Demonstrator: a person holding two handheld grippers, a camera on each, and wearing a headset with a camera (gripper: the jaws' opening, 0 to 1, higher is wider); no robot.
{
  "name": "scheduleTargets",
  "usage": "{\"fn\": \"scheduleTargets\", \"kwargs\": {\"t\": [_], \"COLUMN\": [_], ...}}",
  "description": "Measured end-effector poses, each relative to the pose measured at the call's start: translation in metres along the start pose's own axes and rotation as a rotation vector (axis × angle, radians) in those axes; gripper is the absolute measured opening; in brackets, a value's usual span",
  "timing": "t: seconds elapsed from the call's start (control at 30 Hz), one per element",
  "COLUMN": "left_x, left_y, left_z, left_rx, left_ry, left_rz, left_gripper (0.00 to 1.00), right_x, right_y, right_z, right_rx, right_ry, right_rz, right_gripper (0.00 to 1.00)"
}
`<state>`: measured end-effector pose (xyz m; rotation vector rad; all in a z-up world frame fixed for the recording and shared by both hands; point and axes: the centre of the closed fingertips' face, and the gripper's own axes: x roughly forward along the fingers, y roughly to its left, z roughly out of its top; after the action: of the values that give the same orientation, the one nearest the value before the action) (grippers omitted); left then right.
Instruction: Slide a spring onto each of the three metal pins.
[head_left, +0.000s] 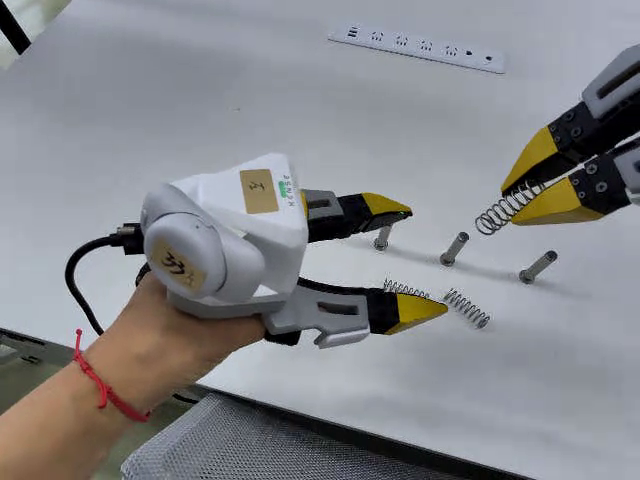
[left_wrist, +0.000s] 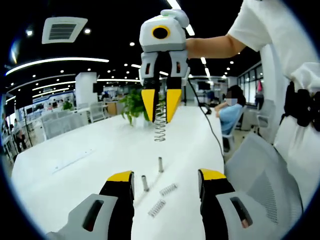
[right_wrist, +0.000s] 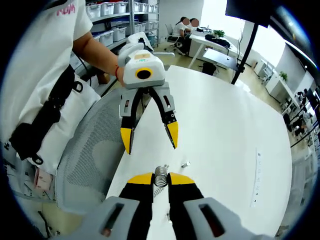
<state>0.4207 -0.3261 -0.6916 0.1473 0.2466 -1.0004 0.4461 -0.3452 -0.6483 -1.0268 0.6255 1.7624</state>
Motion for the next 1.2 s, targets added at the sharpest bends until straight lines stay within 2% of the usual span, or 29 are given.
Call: {"fn": "scheduleTargets", "kwargs": {"t": [0.23,0.3,0.47,0.83,0.97,1.2], "left_x": [-0.013,-0.016,-0.021,-0.027,-0.028,-0.029], "left_y": [0.015,0.018,0.021,0.025,0.027,0.028], "left_z": [-0.010,-0.013,-0.021,-0.031,-0.039,-0.044], "left_rx": [-0.012,-0.017,-0.021,-0.033,-0.051,-0.075], "left_ry": [-0.006,-0.010,-0.003,-0.029,-0.020,-0.018], "left_rz": [0.062,0.072,0.079,0.088,0.089,0.095], "left_gripper": [0.67,0.72,0.77,0.92,0.98,1.00], "right_x": [0.019,0.027,0.048,0.093,0.105,0.117], "right_y": [-0.026,-0.035,-0.051,-0.071,-0.074,-0.076], "right_z": [0.005,0.004,-0.002,-0.016,-0.021,-0.030], "right_rx": [0.014,0.010,0.000,-0.005,-0.009,-0.004], "right_ry": [0.022,0.039,0.077,0.138,0.160,0.183], "right_rz": [-0.043,-0.057,-0.068,-0.045,-0.032,-0.014], "right_gripper": [0.12,0.12,0.12,0.12,0.12,0.12]}}
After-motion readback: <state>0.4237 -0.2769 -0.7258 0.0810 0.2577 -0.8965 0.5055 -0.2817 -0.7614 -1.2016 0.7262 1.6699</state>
